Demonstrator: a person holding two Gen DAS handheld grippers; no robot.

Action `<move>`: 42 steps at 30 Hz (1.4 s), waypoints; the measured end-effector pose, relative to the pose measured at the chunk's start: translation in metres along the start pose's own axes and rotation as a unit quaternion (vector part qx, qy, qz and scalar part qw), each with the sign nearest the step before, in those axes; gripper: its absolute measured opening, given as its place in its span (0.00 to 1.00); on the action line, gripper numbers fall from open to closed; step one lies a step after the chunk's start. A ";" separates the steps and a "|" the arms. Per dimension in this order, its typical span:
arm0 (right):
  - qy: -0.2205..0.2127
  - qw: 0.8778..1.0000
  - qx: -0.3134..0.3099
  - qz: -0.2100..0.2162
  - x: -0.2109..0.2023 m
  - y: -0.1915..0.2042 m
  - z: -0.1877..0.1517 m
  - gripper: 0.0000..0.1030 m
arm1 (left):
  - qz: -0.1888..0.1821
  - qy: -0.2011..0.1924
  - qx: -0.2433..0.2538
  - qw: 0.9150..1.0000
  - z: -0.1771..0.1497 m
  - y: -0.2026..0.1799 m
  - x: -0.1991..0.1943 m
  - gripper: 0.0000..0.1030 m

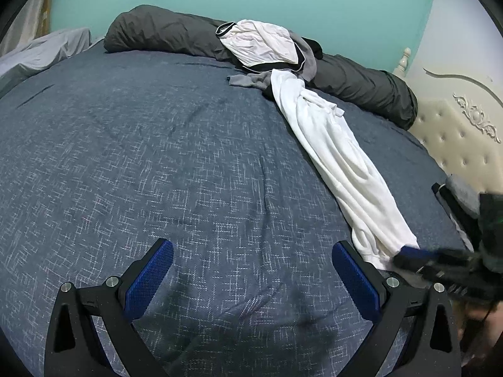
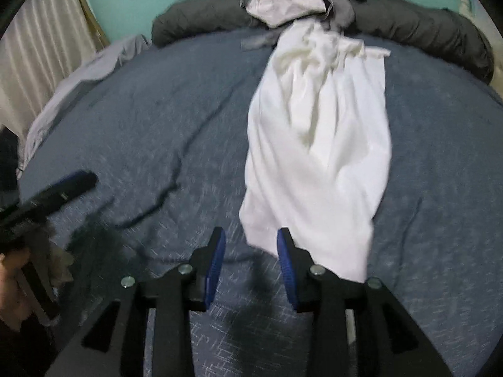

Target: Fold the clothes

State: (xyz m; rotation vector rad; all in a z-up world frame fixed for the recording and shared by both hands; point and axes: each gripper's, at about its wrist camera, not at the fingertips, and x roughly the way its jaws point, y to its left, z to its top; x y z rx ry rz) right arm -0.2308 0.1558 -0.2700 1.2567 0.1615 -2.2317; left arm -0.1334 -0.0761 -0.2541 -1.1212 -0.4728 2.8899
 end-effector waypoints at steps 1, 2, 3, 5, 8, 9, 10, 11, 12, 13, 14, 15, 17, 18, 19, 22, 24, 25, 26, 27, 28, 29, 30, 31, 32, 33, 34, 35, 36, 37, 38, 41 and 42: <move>0.009 1.000 0.003 -0.002 0.007 0.001 -0.003 0.34 | 0.000 0.001 -0.001 1.000 0.000 0.000 0.000 1.00; 0.016 1.000 0.007 -0.007 0.014 0.001 -0.005 0.38 | -0.001 0.002 -0.001 1.000 0.000 0.001 0.001 1.00; 0.023 1.000 0.011 -0.009 0.019 0.002 -0.008 0.40 | -0.001 0.002 -0.001 1.000 0.000 0.001 0.000 1.00; 0.034 0.999 0.015 -0.004 0.030 0.001 -0.012 0.40 | 0.003 0.003 0.003 1.000 0.000 0.001 0.001 1.00; 0.036 0.999 0.011 -0.001 0.037 -0.001 -0.012 0.30 | 0.005 0.006 0.001 1.000 0.000 0.004 0.002 1.00; 0.034 0.999 0.010 -0.002 0.037 -0.002 -0.011 0.20 | 0.005 0.006 -0.001 1.000 0.000 0.005 0.002 1.00; 0.032 0.999 0.009 -0.006 0.035 -0.002 -0.008 0.04 | 0.005 0.007 -0.003 1.000 0.001 0.005 0.003 1.00; 0.025 1.000 0.005 -0.005 0.032 -0.001 -0.005 0.04 | 0.003 0.008 -0.002 1.000 0.000 0.005 0.004 1.00; 0.015 1.000 0.003 0.006 0.026 0.001 -0.002 0.03 | 0.002 0.009 -0.002 1.000 0.000 0.004 0.004 1.00; 0.006 1.000 0.003 0.019 0.022 0.003 0.001 0.03 | 0.001 0.010 -0.001 1.000 0.000 0.003 0.005 1.00; -0.005 0.999 0.002 0.039 0.015 0.007 0.006 0.03 | -0.001 0.011 -0.001 1.000 -0.001 0.002 0.006 1.00; -0.016 0.998 0.001 0.059 0.008 0.012 0.011 0.03 | -0.002 0.012 -0.001 1.000 -0.001 0.002 0.007 1.00; -0.038 0.994 -0.003 0.101 -0.005 0.023 0.021 0.03 | -0.006 0.015 0.001 1.000 -0.001 0.000 0.008 1.00; -0.048 0.992 -0.009 0.121 -0.011 0.032 0.027 0.03 | -0.008 0.016 0.001 1.000 -0.002 -0.002 0.009 1.00; -0.051 0.989 -0.010 0.136 -0.013 0.037 0.031 0.03 | -0.009 0.016 0.002 1.000 -0.002 -0.002 0.009 1.00; -0.037 0.984 -0.011 0.176 -0.009 0.052 0.045 0.03 | -0.007 0.011 -0.002 1.000 -0.001 0.001 0.008 1.00; -0.020 0.990 -0.011 0.140 0.000 0.052 0.048 0.05 | -0.004 0.014 -0.010 1.000 -0.001 0.005 0.010 1.00; -0.018 0.991 0.001 0.132 0.000 0.046 0.046 0.05 | -0.004 0.016 -0.013 1.000 -0.001 0.006 0.011 1.00; -0.019 0.992 0.013 0.124 -0.002 0.040 0.044 0.06 | -0.005 0.016 -0.014 1.000 -0.001 0.006 0.010 1.00; -0.030 0.991 0.025 0.124 -0.009 0.033 0.041 0.08 | -0.007 0.014 -0.014 1.000 -0.001 0.006 0.010 1.00; -0.042 0.991 0.036 0.124 -0.016 0.026 0.038 0.21 | -0.009 0.013 -0.013 1.000 0.000 0.006 0.009 1.00; -0.054 0.990 0.048 0.124 -0.023 0.018 0.035 0.34 | -0.010 0.011 -0.013 1.000 0.000 0.005 0.009 1.00; -0.069 0.988 0.061 0.122 -0.034 0.007 0.029 0.38 | -0.012 0.010 -0.012 1.000 0.000 0.005 0.009 1.00; -0.081 0.987 0.074 0.121 -0.043 -0.004 0.022 0.41 | -0.013 0.009 -0.011 1.000 0.000 0.004 0.008 1.00; -0.086 0.986 0.081 0.120 -0.048 -0.013 0.018 0.42 | -0.015 0.008 -0.010 1.000 0.000 0.003 0.008 1.00; -0.092 0.985 0.091 0.110 -0.055 -0.024 0.010 0.43 | -0.017 0.008 -0.010 1.000 0.000 0.003 0.009 1.00; -0.094 0.986 0.098 0.096 -0.057 -0.028 0.006 0.46 | -0.016 0.008 -0.009 1.000 -0.001 0.002 0.009 1.00; -0.094 0.986 0.106 0.084 -0.059 -0.038 0.001 0.46 | -0.014 0.008 -0.011 1.000 -0.001 0.002 0.010 1.00; -0.090 0.987 0.117 0.070 -0.059 -0.044 -0.010 0.46 | -0.012 0.008 -0.012 1.000 -0.002 0.002 0.012 1.00; -0.083 0.987 0.124 0.061 -0.055 -0.049 -0.014 0.46 | -0.010 0.008 -0.013 1.000 -0.003 0.002 0.013 1.00; -0.075 0.987 0.130 0.054 -0.052 -0.052 -0.021 0.46 | -0.009 0.010 -0.014 1.000 -0.003 0.002 0.014 1.00; -0.044 0.990 0.128 0.045 -0.044 -0.057 -0.052 0.46 | -0.005 0.013 -0.009 1.000 -0.002 0.000 0.019 1.00; -0.035 0.990 0.128 0.043 -0.040 -0.057 -0.056 0.46 | -0.002 0.014 -0.007 1.000 -0.002 0.000 0.020 1.00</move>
